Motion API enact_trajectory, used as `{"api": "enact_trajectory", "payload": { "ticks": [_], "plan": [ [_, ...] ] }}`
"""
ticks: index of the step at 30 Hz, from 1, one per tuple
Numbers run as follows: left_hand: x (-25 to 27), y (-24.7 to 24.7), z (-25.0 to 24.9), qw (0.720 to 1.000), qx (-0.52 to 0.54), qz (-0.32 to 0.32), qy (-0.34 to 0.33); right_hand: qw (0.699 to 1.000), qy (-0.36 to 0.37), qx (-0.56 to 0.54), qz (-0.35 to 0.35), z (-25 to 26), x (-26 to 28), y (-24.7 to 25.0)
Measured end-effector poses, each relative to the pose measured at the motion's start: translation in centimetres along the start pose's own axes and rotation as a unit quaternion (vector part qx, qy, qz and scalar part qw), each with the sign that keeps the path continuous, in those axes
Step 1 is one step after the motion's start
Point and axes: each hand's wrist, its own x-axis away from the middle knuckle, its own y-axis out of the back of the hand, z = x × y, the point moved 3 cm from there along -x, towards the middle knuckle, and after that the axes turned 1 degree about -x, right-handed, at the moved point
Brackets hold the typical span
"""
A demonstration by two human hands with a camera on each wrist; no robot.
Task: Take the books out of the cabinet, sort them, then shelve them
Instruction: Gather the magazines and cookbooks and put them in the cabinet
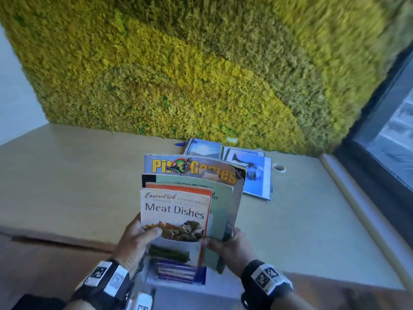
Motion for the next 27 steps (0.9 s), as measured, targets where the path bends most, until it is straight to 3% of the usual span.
{"api": "enact_trajectory", "payload": {
  "ticks": [5,9,14,22,27],
  "plan": [
    [7.9,-4.4,2.7,0.999,-0.01,-0.02,0.024,0.999,0.005,-0.036,0.019,-2.5,8.4,3.8],
    [12.9,-6.7,6.6,0.997,-0.037,-0.032,0.066,0.992,-0.01,-0.126,-0.022,-5.6,12.8,5.9],
    [17.7,-8.4,11.7,0.988,-0.09,-0.041,0.117,0.989,-0.043,-0.133,-0.04,-11.8,16.9,6.3],
    [19.1,-9.0,23.7,0.967,-0.107,0.024,0.231,0.983,-0.126,-0.128,-0.043,-25.4,18.2,5.7],
    [14.3,-10.6,31.1,0.961,-0.141,0.044,0.235,0.977,-0.162,-0.106,-0.091,-33.2,13.4,5.9]
  ]
}}
